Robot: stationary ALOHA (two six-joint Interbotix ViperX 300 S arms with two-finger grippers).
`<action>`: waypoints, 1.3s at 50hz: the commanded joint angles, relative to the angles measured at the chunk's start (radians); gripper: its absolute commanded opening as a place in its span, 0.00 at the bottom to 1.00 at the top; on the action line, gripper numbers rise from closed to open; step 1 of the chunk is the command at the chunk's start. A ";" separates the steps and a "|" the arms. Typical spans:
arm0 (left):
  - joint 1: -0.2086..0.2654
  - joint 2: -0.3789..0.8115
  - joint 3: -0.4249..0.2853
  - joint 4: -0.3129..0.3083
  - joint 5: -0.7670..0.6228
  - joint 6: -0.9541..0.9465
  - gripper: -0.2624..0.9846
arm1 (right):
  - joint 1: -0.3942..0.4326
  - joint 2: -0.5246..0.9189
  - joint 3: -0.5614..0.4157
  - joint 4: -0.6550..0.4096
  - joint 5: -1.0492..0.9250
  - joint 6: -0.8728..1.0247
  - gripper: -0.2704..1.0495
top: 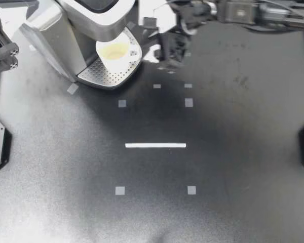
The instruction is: Place the coffee capsule inside the capsule container, then place the cup onto the center of the cup tray.
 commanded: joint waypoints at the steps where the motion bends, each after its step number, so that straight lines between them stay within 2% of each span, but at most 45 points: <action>1: 0.000 0.003 -0.011 0.011 -0.020 0.000 0.33 | 0.002 -0.089 0.032 0.000 -0.021 0.003 0.66; 11: 0.008 0.043 -0.017 0.049 -0.077 -0.005 0.33 | 0.003 -0.235 0.170 0.011 -0.014 0.041 0.65; 21: 0.077 0.121 -0.058 0.055 -0.097 -0.008 0.33 | 0.023 -0.380 0.295 0.043 -0.012 0.104 0.63; 38: 0.164 0.229 -0.186 0.049 -0.025 0.003 0.33 | 0.143 -0.554 0.402 0.178 -0.072 0.140 0.52; 43: 0.173 0.270 -0.229 0.040 0.009 0.028 0.33 | 0.160 -0.581 0.422 0.216 -0.094 0.141 0.50; 47: 0.173 0.307 -0.272 0.009 0.057 0.064 0.33 | 0.164 -0.592 0.431 0.233 -0.103 0.138 0.49; 54: 0.183 0.388 -0.371 -0.091 0.164 0.199 0.32 | 0.166 -0.592 0.434 0.235 -0.104 0.129 0.48; 60: 0.219 0.448 -0.448 -0.206 0.202 0.308 0.32 | 0.166 -0.583 0.434 0.235 -0.104 0.126 0.48; 65: 0.250 0.471 -0.472 -0.267 0.201 0.357 0.32 | 0.173 -0.581 0.434 0.236 -0.104 0.123 0.48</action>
